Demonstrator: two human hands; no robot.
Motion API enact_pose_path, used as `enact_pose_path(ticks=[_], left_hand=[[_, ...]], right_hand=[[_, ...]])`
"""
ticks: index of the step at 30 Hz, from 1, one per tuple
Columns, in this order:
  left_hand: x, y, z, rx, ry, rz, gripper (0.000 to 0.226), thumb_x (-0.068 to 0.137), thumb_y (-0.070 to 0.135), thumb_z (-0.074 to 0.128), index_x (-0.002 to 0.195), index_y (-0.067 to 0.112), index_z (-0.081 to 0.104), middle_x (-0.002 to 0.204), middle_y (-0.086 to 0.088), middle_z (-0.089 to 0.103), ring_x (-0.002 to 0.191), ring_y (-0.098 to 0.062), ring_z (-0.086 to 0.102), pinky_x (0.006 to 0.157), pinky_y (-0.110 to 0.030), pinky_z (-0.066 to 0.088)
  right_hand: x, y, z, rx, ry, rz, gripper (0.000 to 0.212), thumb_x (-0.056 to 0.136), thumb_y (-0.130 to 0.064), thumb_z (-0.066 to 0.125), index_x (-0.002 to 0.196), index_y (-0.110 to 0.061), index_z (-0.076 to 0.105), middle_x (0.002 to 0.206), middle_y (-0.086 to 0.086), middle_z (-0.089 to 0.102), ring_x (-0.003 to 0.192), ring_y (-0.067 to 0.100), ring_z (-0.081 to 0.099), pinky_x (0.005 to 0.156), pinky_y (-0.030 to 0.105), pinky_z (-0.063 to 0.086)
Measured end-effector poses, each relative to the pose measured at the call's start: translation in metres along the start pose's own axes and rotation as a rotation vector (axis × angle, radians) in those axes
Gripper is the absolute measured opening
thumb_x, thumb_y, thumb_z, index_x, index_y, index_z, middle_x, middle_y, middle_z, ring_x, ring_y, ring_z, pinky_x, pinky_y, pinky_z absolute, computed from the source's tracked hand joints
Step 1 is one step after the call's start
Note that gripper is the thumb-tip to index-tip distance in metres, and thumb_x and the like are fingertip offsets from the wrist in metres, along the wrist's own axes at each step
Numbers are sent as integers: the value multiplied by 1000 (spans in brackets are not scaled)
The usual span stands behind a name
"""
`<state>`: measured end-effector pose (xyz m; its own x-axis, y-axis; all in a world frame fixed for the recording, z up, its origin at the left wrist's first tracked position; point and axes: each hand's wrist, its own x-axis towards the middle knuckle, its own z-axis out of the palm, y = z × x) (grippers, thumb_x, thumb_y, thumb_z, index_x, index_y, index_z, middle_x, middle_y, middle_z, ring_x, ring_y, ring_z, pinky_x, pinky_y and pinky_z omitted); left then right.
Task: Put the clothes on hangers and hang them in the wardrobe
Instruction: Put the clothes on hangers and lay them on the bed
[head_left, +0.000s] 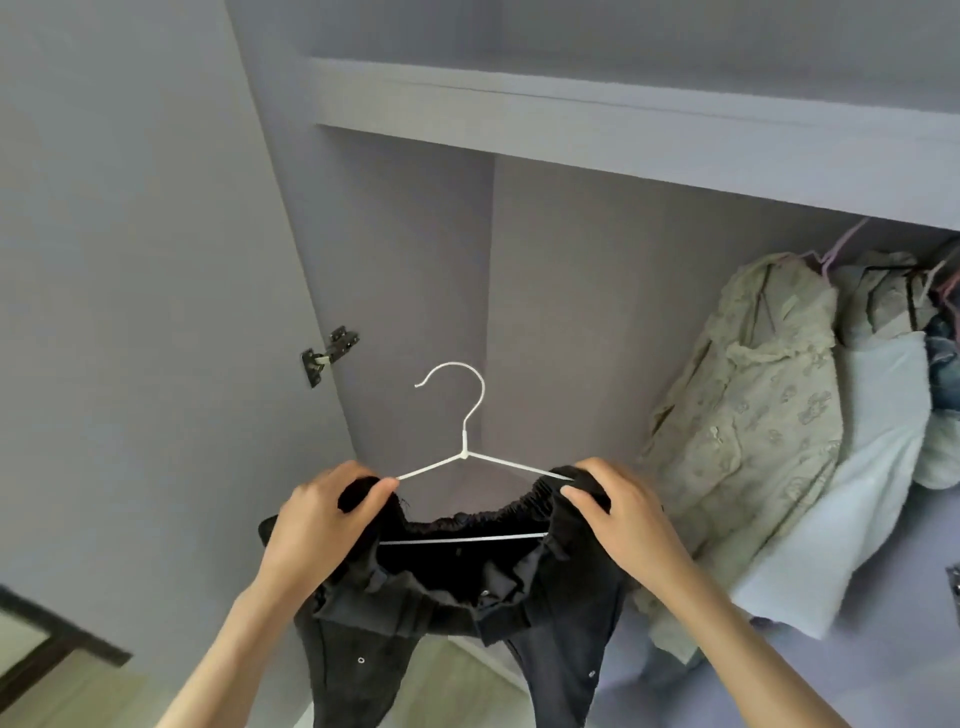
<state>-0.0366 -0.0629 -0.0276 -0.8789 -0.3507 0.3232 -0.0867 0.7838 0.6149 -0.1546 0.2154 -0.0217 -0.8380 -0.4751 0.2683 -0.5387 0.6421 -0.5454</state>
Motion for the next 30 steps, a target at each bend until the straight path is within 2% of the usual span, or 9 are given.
enact_pose_path(ticks=[4,7,10,13,17,19,22,26,30], left_hand=[[-80,-5,-39,59,181,-171,19,78,47,58,74,29,60,70,20,61,67,-1,60,60,-20,47],[-152,3,-59,95,297,-286,15,76,47,58,71,33,56,66,23,58,63,2,58,57,-12,43],[-217,6,-83,159,393,-377,22,80,42,67,69,24,60,64,19,59,59,-3,57,55,-17,45],[-273,11,-112,213,531,-446,25,79,43,64,73,19,64,65,15,61,59,-5,58,55,-21,47],[-336,35,-157,291,714,-504,32,77,50,54,73,19,64,66,13,61,62,-5,58,58,-22,46],[-373,45,-177,337,792,-558,39,78,55,56,74,18,65,68,11,62,64,-9,59,60,-25,46],[-432,58,-202,396,893,-652,48,75,65,56,74,19,67,69,9,64,68,-15,60,64,-30,48],[-504,89,-217,402,947,-711,41,76,61,61,77,21,68,73,12,65,73,-12,61,68,-25,45],[-575,121,-211,347,980,-812,35,75,63,61,65,29,60,63,14,62,66,-8,59,63,-23,43]], right_hand=[[-10,-34,26,139,-44,-208,37,83,-47,48,90,-14,64,83,-16,55,82,8,53,74,14,37],[-34,-61,44,248,-94,-345,36,79,-51,52,82,-18,63,78,-25,52,80,2,47,74,15,38],[-62,-97,58,329,-158,-448,42,80,-63,49,83,-23,61,79,-26,53,82,0,47,78,15,36],[-82,-141,62,413,-277,-574,33,84,-50,45,92,-23,63,88,-22,56,89,1,50,82,14,37],[-109,-203,66,475,-373,-717,40,84,-39,37,101,-15,65,91,-22,55,93,2,50,84,6,36],[-128,-235,69,478,-404,-793,35,84,-36,45,102,-13,65,90,-22,54,90,6,53,82,5,37],[-166,-277,73,488,-412,-865,21,83,-20,61,100,-9,67,88,-11,57,85,12,56,81,0,35],[-231,-313,75,548,-390,-893,14,81,-11,69,94,-7,68,86,-3,63,80,15,57,77,10,39],[-300,-328,68,542,-401,-850,16,80,-21,71,90,-9,70,83,-6,62,78,8,50,79,23,34]])
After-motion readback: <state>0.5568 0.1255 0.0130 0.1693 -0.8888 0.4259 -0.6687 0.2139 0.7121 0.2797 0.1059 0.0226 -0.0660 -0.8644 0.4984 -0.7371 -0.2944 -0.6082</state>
